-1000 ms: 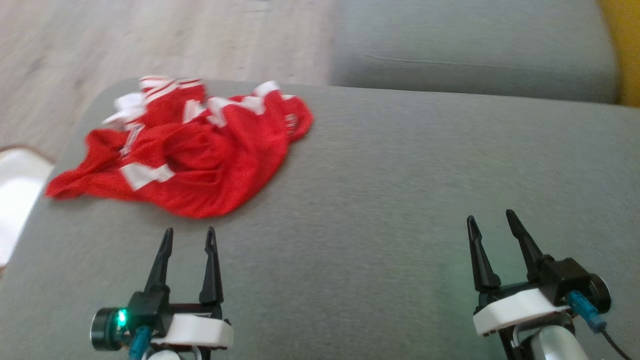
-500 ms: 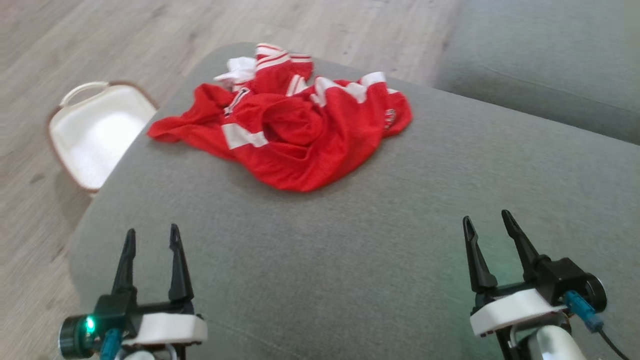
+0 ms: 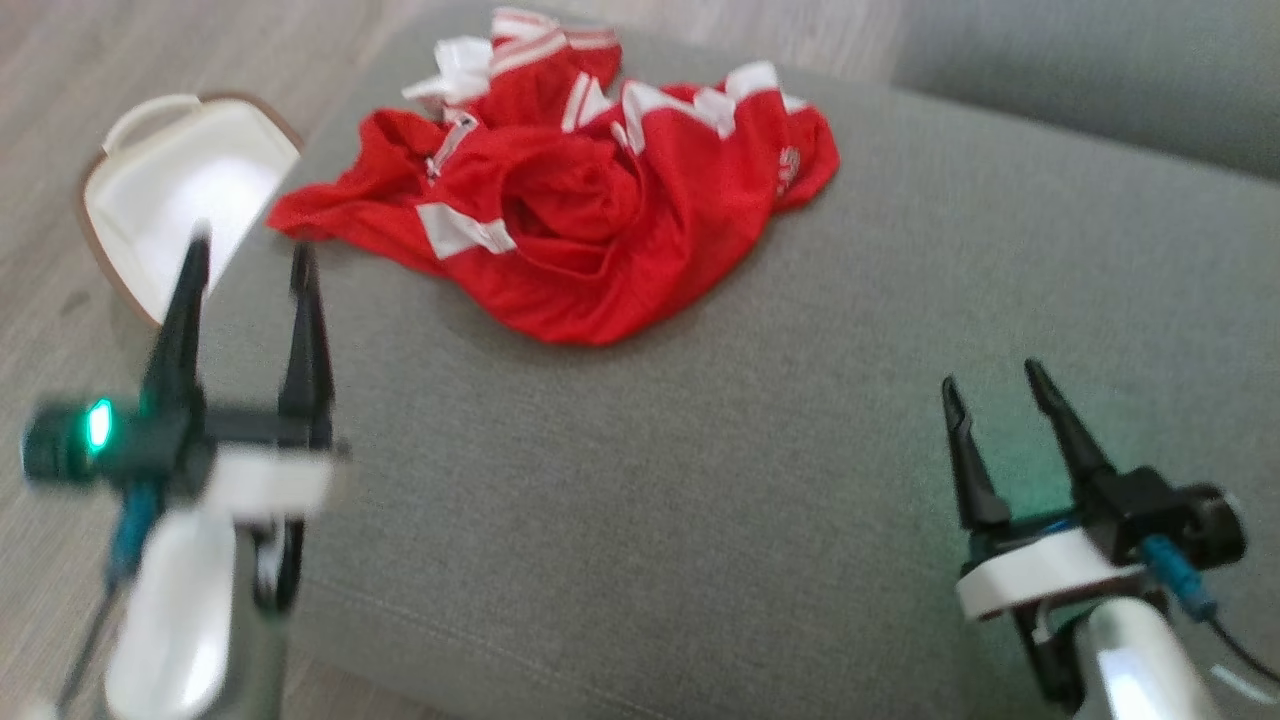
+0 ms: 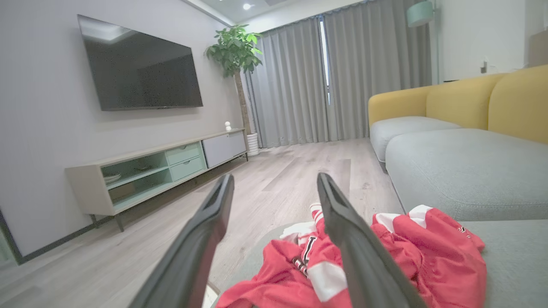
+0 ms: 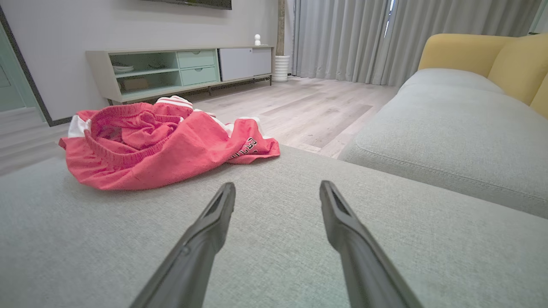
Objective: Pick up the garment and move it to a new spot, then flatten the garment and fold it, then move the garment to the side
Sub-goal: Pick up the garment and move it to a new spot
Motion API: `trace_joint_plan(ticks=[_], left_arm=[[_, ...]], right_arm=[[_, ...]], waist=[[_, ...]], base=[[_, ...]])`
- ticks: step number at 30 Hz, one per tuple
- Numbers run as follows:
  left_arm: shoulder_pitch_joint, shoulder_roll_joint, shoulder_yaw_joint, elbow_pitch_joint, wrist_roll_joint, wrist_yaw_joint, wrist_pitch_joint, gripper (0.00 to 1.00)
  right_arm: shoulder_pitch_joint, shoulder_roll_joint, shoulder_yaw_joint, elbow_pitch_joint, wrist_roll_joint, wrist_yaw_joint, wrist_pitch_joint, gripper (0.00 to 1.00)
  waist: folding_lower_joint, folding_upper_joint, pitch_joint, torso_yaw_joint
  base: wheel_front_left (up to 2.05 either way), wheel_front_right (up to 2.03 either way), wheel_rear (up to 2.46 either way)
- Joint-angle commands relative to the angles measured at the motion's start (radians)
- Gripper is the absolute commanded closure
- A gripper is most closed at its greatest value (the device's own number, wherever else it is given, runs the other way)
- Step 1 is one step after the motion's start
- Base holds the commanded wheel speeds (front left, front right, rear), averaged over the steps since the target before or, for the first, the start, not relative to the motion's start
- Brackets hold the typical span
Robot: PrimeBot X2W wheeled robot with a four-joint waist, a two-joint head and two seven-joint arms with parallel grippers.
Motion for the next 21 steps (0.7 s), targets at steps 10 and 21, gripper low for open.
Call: trace_joint_plan(ticks=[10,21], left_arm=[[-0.511,0.092,-0.229,0.225,-0.168,-0.061,0.307,0.0],[-0.703,0.141,-0.46,0.612,-0.332,-0.062,0.566,0.0]], right_arm=[[-0.081,-0.144,0.014,-0.072,-0.031,-0.001,-0.011,0.0],[-0.101,-0.191,0.031,-0.113,-0.032,-0.001,-0.011,0.0]], waist=[[-0.0002,0.0,0.208,-0.02],[-0.0002,0.0,0.261,-0.057]], base=[[0.0,0.0,0.0],[0.0,0.0,0.0]])
